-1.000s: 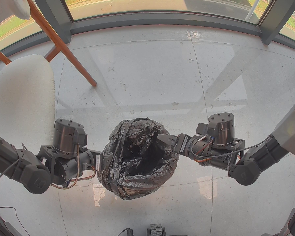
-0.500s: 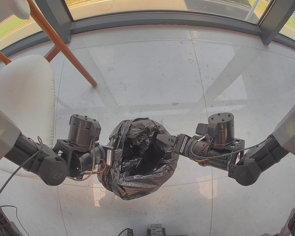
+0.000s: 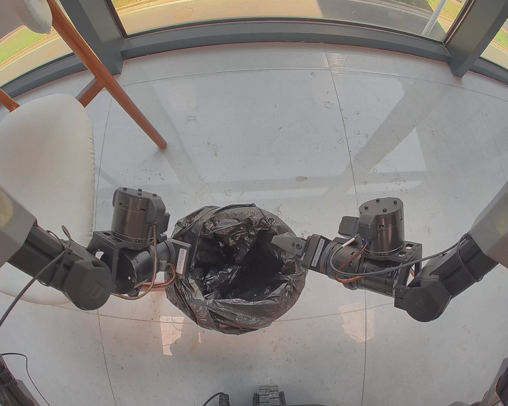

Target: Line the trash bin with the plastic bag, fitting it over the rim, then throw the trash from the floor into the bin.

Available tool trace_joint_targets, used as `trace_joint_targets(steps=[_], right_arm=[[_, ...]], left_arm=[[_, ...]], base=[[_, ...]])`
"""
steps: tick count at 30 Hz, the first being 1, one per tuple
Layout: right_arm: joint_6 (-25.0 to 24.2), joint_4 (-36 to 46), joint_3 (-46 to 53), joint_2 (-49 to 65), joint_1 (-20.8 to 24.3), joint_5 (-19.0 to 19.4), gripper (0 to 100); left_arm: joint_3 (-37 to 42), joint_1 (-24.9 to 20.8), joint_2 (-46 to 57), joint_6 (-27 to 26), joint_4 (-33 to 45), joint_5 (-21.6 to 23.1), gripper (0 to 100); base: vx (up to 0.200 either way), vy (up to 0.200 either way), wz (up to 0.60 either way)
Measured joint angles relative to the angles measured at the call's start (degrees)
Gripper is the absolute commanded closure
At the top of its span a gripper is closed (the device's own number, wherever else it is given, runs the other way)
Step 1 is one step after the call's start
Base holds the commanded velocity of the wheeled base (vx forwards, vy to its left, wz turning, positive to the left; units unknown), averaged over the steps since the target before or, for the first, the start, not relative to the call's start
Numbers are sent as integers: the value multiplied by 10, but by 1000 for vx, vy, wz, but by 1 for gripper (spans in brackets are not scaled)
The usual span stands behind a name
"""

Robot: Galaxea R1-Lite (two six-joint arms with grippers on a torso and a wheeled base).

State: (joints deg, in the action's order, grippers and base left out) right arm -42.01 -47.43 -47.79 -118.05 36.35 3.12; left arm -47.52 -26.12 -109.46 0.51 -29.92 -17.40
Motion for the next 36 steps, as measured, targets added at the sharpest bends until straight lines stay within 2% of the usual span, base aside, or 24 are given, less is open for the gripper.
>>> trace_joint_targets(steps=[5, 10, 18, 19, 29, 36], right_arm=[[0, 0, 2, 0, 1, 0, 0], [1, 0, 2, 0, 1, 0, 0], [1, 0, 3, 3, 1, 0, 0], [1, 0, 3, 4, 1, 0, 0], [0, 0, 9, 8, 0, 0, 0], [0, -1, 14, 10, 0, 0, 0]], left_arm=[[11, 28, 20, -20, 1, 3, 100], [34, 56, 27, -55, -4, 31, 100], [49, 64, 29, -63, -19, 38, 100], [49, 64, 30, -67, -25, 40, 0], [68, 59, 41, -85, -33, 56, 0], [138, 50, 90, -104, -32, 94, 0]], base=[[0, 0, 0], [0, 0, 0], [0, 0, 0], [0, 0, 0], [0, 0, 0], [0, 0, 0]])
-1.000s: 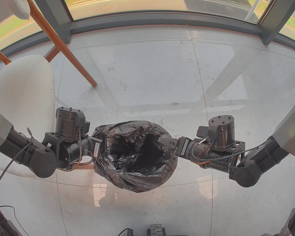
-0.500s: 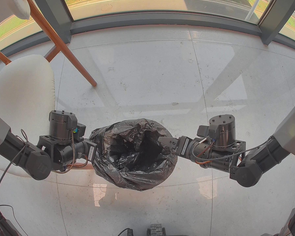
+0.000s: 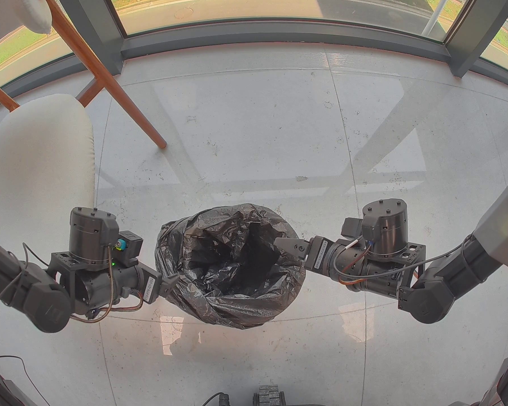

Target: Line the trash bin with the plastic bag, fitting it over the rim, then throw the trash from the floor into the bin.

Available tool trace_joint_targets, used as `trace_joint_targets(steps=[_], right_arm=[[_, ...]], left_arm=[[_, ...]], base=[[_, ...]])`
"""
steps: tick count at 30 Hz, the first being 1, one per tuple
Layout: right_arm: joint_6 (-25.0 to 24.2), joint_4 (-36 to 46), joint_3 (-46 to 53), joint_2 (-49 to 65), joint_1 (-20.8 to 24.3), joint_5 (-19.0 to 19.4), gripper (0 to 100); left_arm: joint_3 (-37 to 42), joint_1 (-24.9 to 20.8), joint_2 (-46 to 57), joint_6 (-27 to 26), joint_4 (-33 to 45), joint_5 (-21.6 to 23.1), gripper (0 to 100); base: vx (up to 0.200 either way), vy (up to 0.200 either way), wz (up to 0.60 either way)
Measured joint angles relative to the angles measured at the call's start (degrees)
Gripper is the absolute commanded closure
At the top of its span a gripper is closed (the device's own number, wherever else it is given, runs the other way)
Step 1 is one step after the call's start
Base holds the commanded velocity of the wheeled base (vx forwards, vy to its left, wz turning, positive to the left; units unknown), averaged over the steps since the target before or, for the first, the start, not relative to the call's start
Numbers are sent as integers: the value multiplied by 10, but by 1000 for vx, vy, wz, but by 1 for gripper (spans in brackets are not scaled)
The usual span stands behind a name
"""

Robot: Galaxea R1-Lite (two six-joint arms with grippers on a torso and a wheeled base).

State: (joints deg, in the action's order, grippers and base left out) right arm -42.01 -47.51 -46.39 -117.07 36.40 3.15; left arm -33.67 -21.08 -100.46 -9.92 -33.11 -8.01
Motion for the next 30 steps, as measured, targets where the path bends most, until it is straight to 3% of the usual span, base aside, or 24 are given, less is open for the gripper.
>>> trace_joint_targets(steps=[8, 17, 22, 30], right_arm=[[0, 0, 0, 1, 0, 0, 0], [0, 0, 0, 1, 6, -3, 0], [-1, 0, 3, 2, 5, -5, 0], [-1, 0, 6, 3, 3, -8, 0]], left_arm=[[23, -48, 39, -13, -1, 26, 0], [-16, -95, -30, -28, -4, 33, 0], [-38, -104, -72, -67, -36, 43, 0], [-42, -98, -102, -76, -43, 49, 0]], base=[[0, 0, 0], [0, 0, 0], [0, 0, 0], [0, 0, 0]])
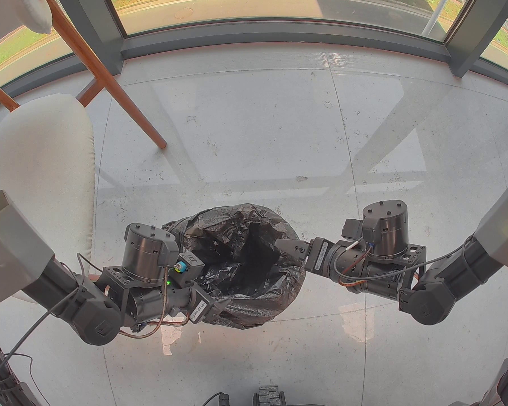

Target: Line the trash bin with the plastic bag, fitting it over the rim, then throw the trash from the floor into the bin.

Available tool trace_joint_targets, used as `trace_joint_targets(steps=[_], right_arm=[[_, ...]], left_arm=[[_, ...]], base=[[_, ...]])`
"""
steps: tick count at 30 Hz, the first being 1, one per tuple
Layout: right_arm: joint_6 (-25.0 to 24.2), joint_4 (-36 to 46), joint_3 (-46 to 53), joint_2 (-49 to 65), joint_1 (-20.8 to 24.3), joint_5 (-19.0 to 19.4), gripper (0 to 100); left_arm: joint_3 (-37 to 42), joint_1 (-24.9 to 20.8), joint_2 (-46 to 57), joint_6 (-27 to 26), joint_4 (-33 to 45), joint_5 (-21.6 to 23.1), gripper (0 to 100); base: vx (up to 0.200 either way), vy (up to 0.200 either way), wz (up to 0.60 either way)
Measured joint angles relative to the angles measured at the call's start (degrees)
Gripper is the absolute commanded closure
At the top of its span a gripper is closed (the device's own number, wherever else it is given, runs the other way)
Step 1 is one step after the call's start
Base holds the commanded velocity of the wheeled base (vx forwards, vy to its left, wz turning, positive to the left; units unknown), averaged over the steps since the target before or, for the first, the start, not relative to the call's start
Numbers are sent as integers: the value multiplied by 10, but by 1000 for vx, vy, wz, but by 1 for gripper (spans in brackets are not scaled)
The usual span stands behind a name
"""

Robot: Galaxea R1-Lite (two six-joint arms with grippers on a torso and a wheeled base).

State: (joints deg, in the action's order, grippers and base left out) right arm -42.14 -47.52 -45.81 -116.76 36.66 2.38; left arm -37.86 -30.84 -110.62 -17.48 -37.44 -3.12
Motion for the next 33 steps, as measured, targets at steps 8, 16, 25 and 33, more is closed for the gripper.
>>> trace_joint_targets(steps=[8, 16, 25, 33], right_arm=[[0, 0, 1, 0, 0, 0, 0], [0, 0, -2, 0, 2, 0, 0], [0, 0, -4, 1, 0, 0, 0], [0, 0, 0, 5, -1, -1, 0]], left_arm=[[3, 35, 16, -36, 0, 0, 0], [40, 84, 44, -57, -1, 1, 0], [103, 113, 68, -63, -4, 2, 0], [136, 128, 73, -63, -5, 3, 0]], base=[[0, 0, 0], [0, 0, 0], [0, 0, 0], [0, 0, 0]])
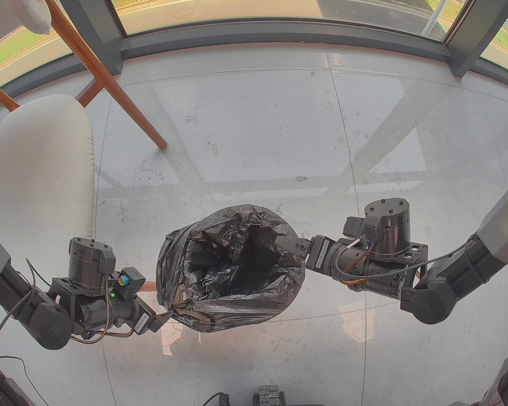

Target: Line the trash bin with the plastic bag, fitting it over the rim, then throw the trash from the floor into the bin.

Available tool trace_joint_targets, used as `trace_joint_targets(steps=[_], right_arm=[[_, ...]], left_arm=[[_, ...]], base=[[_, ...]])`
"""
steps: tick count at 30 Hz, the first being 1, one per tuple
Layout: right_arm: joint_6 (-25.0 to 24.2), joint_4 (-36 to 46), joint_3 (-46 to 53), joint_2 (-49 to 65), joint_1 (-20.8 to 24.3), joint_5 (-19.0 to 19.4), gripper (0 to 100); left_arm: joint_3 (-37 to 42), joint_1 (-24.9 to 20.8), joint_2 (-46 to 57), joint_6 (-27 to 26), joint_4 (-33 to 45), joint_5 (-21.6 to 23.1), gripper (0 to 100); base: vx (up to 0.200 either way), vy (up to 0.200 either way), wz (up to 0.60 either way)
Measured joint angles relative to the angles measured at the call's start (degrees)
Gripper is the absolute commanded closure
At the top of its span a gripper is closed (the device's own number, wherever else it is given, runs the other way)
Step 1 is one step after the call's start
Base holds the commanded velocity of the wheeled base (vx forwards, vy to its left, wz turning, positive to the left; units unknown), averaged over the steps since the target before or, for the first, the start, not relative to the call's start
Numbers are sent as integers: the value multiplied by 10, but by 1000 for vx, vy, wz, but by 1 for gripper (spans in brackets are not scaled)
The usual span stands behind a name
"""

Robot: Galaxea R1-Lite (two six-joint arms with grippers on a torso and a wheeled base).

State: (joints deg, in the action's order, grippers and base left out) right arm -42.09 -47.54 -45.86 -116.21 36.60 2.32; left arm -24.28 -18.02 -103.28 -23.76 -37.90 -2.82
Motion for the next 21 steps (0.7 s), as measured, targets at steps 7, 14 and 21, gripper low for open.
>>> trace_joint_targets(steps=[7, 14, 21], right_arm=[[5, 1, -1, 6, -41, -13, 0], [63, 4, -4, 14, -116, -18, 0], [198, 1, -12, -7, -200, -16, 0]], left_arm=[[-2, 6, 5, 6, -10, 22, 0], [-2, -10, 24, 10, -76, 98, 0], [39, -33, 41, 22, -194, 153, 0]], base=[[0, 0, 0], [0, 0, 0], [0, 0, 0]])
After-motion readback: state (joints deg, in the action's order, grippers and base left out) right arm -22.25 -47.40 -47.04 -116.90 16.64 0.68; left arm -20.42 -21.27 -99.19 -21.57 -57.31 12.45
